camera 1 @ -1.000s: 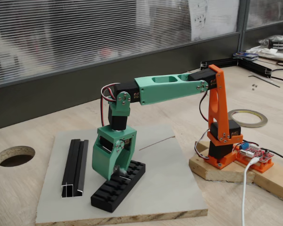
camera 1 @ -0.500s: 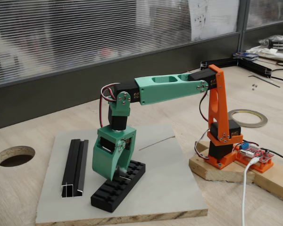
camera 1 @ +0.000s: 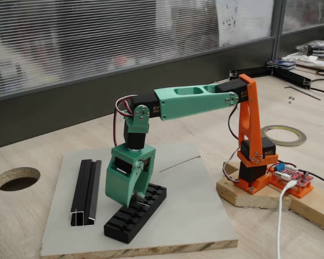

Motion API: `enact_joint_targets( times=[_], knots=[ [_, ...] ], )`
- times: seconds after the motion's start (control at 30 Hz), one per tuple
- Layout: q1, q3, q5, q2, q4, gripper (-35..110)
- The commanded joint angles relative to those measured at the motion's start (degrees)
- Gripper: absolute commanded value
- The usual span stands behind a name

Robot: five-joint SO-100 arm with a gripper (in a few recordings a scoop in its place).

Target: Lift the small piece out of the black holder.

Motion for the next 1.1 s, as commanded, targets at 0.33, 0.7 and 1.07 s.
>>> enact_joint_targets(
  times=[0.33,0.7,1.07],
  knots=[
    [0.0,-0.88,0.0,0.44,-0.26,39],
    [0.0,-0.97,-0.09,0.44,-0.35,14],
    [2.2,-0.88,-0.18,0.44,-0.35,12]
  ],
)
